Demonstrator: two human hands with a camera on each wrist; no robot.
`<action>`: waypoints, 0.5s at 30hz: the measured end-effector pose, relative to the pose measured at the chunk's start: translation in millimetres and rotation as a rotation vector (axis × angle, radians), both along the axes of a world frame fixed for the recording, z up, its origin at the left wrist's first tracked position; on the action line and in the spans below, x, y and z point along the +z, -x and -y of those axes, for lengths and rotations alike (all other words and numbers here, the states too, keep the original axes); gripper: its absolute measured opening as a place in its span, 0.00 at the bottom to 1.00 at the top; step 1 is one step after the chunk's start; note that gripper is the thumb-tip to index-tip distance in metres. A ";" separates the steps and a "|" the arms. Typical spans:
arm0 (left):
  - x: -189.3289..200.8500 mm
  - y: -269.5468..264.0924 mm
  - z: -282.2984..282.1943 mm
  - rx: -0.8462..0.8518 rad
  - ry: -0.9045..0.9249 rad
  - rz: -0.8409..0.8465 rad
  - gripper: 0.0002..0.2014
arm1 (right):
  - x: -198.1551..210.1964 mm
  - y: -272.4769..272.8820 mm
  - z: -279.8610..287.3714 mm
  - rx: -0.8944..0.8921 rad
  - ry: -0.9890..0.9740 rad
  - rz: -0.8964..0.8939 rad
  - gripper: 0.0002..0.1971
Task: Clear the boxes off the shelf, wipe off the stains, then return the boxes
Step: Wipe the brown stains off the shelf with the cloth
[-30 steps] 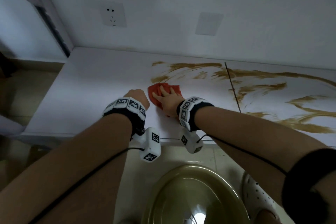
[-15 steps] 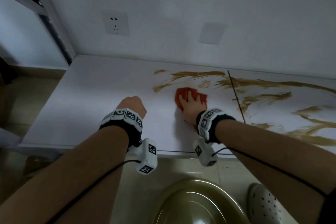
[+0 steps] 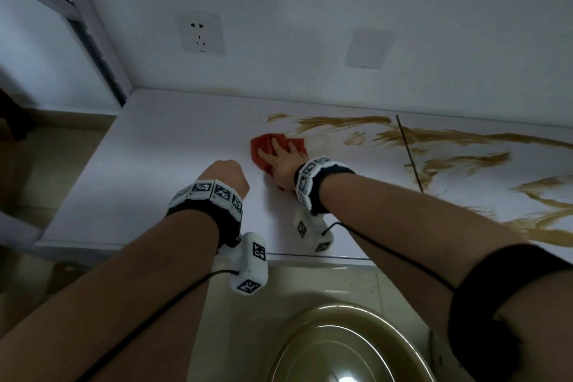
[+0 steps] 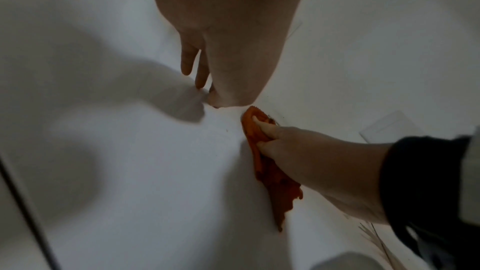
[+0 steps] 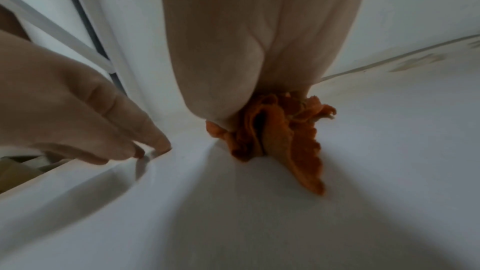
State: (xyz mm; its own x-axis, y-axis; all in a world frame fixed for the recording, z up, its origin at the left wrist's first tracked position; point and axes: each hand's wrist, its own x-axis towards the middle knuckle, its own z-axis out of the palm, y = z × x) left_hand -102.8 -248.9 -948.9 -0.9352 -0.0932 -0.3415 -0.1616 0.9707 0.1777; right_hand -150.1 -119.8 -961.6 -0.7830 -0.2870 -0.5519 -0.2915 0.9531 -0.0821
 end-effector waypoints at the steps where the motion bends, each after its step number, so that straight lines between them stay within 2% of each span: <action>1: -0.9 1.5 -1.8 -0.007 -0.009 -0.005 0.08 | 2.0 3.5 -2.0 -0.032 0.011 -0.001 0.33; 5: -6.8 6.7 -2.1 -0.020 -0.026 0.007 0.08 | 5.6 11.6 -33.1 -0.158 -0.021 -0.008 0.38; 8: -8.9 7.3 2.2 -0.020 -0.036 0.003 0.13 | 3.4 1.2 -62.9 -0.218 -0.069 -0.031 0.37; 11: -8.5 7.5 5.0 -0.033 -0.033 0.012 0.16 | 3.5 -22.7 -66.9 -0.155 -0.054 -0.043 0.33; 15: -1.4 9.9 5.5 -0.036 -0.025 0.038 0.08 | 2.3 -43.3 -38.9 0.041 -0.010 -0.006 0.30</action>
State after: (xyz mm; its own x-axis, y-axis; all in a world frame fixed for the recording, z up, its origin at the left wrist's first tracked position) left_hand -112.7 -254.5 -950.3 -0.9241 -0.0511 -0.3786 -0.1342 0.9713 0.1964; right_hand -106.8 -81.0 -959.2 -0.7741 -0.3133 -0.5501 -0.3309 0.9410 -0.0703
